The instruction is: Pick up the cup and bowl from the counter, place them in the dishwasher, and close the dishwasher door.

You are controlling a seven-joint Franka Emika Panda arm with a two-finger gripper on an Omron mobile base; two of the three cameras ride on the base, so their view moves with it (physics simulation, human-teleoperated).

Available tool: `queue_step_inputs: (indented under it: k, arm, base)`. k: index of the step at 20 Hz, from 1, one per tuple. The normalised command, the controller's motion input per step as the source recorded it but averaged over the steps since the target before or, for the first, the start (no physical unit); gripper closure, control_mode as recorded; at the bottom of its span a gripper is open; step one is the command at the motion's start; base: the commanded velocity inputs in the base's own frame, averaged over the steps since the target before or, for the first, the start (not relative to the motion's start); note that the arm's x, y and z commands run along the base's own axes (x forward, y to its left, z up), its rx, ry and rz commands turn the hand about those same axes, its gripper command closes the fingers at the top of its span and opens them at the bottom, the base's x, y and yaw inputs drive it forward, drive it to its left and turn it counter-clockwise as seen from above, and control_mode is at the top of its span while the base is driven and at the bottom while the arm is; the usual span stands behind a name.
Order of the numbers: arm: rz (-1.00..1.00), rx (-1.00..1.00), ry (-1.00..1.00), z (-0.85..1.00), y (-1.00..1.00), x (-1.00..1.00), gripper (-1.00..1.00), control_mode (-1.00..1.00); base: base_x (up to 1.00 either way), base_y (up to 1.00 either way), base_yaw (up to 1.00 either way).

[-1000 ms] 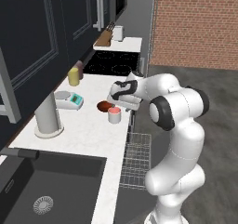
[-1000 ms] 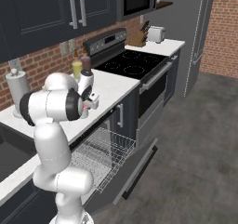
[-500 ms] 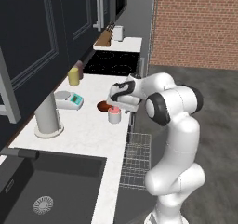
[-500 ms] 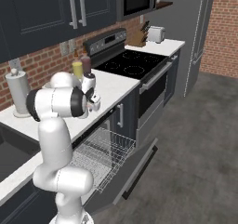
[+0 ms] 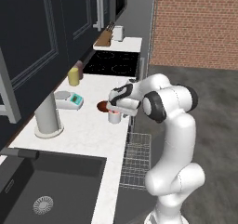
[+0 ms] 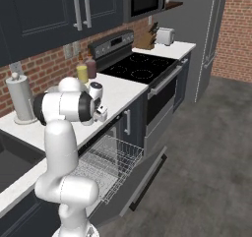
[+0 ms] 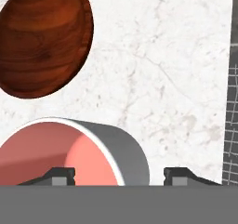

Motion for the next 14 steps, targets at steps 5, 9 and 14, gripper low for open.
queue_step_inputs:
  k: [5,9,14]
  arm:
    - [0.00,0.00,0.00,-0.19,0.00,0.00,1.00,-1.00]
    - [0.00,0.00,0.05,-0.16,0.00,-0.15,1.00,-1.00]
    - [-0.01,0.01,0.03,0.00,-0.36,-0.63,1.00,-1.00]
  base:
    - [0.00,0.00,0.00]
    - [0.00,0.00,0.00]
    - [0.00,0.00,0.00]
